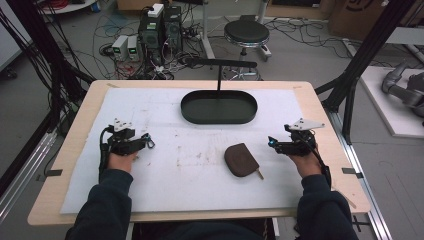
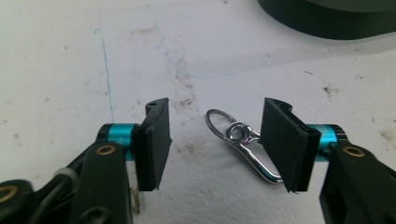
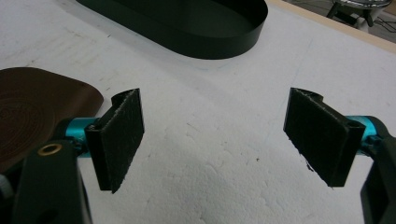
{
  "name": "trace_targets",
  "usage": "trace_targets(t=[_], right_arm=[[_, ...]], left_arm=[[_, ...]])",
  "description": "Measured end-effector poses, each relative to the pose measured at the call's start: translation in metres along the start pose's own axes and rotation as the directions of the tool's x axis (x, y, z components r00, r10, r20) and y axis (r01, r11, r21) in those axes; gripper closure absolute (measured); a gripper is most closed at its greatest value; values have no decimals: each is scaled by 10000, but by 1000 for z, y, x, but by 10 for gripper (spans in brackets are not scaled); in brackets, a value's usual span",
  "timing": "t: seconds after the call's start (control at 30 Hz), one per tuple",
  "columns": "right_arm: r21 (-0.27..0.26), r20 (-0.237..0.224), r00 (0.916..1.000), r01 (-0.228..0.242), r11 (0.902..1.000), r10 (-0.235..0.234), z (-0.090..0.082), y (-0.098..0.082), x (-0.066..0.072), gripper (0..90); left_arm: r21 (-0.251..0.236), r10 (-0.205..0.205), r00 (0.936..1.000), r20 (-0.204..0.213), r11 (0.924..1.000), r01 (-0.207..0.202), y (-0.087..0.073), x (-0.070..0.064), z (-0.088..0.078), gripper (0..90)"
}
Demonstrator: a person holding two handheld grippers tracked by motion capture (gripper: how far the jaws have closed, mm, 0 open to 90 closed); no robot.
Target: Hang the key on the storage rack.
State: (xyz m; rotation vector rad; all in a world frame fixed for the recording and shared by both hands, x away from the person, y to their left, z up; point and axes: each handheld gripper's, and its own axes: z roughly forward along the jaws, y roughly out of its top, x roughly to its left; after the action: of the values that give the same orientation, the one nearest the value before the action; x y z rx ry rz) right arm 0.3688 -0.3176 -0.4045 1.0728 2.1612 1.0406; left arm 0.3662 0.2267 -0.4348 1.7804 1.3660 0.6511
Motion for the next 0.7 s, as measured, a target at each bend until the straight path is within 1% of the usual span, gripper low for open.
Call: trace_targets(t=[0.03,0.07,0.1,0.13,0.17,0.27,0.3,0.33,0.37,0.4,0.47,0.5,0.53,0.57,0.63,0.7], right_arm=[[-1,-1,10000,-25,10000,25,0,0,0,206],[12,14,10000,-33,10000,33,0,0,0,206],[25,22,10000,-17,10000,17,0,0,0,206],[37,19,10000,4,10000,-4,0,0,0,206],[37,19,10000,4,10000,-4,0,0,0,206],[70,27,10000,38,10000,-38,0,0,2,206],[82,0,10000,60,9999,-60,0,0,1,206],[82,0,10000,60,9999,-60,0,0,1,206],[97,10,10000,46,9999,-46,1,-1,1,206],[119,5,10000,20,9999,-21,1,-1,1,206],[116,-9,10000,47,9999,-47,1,-1,1,207],[114,-11,10000,49,9999,-49,1,-1,1,207],[117,-17,10000,71,9999,-70,1,-1,1,207],[117,-17,10000,71,9999,-70,1,-1,1,207],[120,-26,10000,68,9999,-67,2,-1,1,207],[125,-40,10000,62,9999,-61,2,-1,1,207]], left_arm=[[0,0,10000,0,10000,0,0,0,0,423],[207,-107,9990,428,9997,98,-1,1,3,425],[207,-107,9990,428,9997,98,-1,1,3,435],[341,-115,9977,669,9994,93,-2,0,7,460],[341,-115,9977,669,9994,93,-2,0,7,490],[571,-368,9932,1105,9979,306,-3,4,11,637],[547,-419,9920,1194,9979,355,-3,5,12,704],[547,-419,9920,1194,9979,355,-3,5,12,753],[528,-528,9895,1347,9975,460,-3,6,12,774],[533,-537,9891,1373,9975,468,-3,6,12,803],[675,-529,9866,1542,9968,429,-4,6,15,824],[675,-529,9866,1542,9968,429,-4,6,15,832],[696,-498,9854,1629,9968,388,-4,5,16,832],[689,-467,9857,1620,9970,359,-4,5,17,832],[594,-310,9856,1663,9980,214,-4,4,16,872],[578,-347,9846,1713,9980,251,-3,4,16,873]])
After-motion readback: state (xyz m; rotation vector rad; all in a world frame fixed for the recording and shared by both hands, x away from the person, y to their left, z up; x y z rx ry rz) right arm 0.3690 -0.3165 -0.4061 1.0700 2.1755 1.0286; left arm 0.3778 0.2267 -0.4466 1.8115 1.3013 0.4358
